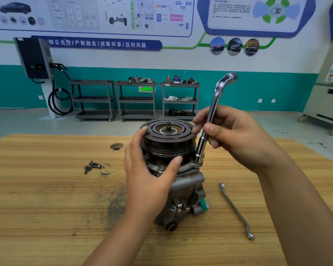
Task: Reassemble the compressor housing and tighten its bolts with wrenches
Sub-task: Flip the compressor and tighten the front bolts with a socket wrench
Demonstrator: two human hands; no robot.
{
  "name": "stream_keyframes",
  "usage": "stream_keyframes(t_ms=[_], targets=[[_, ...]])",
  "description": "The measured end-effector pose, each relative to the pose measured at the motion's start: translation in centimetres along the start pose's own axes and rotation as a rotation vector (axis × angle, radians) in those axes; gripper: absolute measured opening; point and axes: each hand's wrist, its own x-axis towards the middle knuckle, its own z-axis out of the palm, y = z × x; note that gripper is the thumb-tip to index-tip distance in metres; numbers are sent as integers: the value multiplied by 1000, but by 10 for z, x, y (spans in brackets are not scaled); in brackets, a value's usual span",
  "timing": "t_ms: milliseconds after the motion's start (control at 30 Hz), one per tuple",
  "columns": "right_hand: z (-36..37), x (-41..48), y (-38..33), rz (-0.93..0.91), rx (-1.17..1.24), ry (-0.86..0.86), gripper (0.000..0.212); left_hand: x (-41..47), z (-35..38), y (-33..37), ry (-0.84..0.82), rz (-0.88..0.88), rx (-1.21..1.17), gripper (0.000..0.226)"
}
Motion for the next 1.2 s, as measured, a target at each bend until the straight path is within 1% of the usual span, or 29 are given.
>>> stream_keyframes(t_ms=[33, 100, 200, 267, 300, 367, 433, 467, 533, 600, 633, 667, 733, 833, 900, 967, 1000, 1033, 1067, 1100, 1167, 1200], targets=[[-2, -1, -1, 6, 30, -32, 17, 0, 0, 0, 0, 2, 0, 72], [-5, -2, -3, 7, 54, -43, 17, 0, 1, 0, 1, 7, -1, 72], [1, -1, -3, -8, -24, 70, 10, 0, 1, -1, 0, 4, -1, 72], [5, 0, -3, -13, -29, 130, 15, 0, 1, 0, 4, 2, -3, 72], [7, 1, -3, -13, -20, 113, 15, 0, 1, -1, 7, 2, -4, 72], [7, 0, -3, -14, -14, 24, 8, 0, 1, -1, 10, 10, -2, 71], [5, 0, -3, 0, -17, -29, 15, 0, 1, -1, 10, 13, 5, 72], [5, -1, -5, 1, -18, -25, 15, 1, 2, -1, 11, 12, 8, 72], [6, 0, -4, -10, -40, 38, 11, 1, 1, -1, 13, 13, 10, 72], [9, 1, -4, -11, -92, 130, 25, 0, 1, -1, 11, 15, 11, 72], [10, 2, -2, -8, -100, 151, 28, 0, 1, -1, 9, 14, 12, 72], [11, 1, -2, 4, -87, 151, 25, 0, 1, -2, 8, 12, 13, 72], [9, 0, -4, 25, -56, 85, 14, 0, 1, -2, 8, 12, 12, 72], [3, -2, -6, 12, 3, -14, 17, 0, 1, -2, 4, 11, 10, 72], [2, -2, -7, -2, -3, -5, 16, 0, 1, -2, 5, 11, 7, 72], [5, -1, -6, -10, -42, 76, 6, 0, 1, -2, 5, 13, 8, 72], [7, 0, -5, -8, -55, 128, 10, 0, 1, -2, 4, 14, 8, 72], [7, 1, -4, -9, -61, 171, 23, 0, 1, -2, 4, 12, 8, 72], [7, 1, -4, -7, -64, 185, 30, 0, 1, -2, 4, 10, 7, 72], [7, 0, -4, -4, -66, 171, 29, 0, 1, -2, 4, 8, 6, 73], [7, -1, -4, -7, -87, 60, 13, 0, 1, -2, 5, 10, 6, 73], [6, -1, -5, -7, -90, 12, 9, 0, 1, -2, 5, 10, 4, 72]])
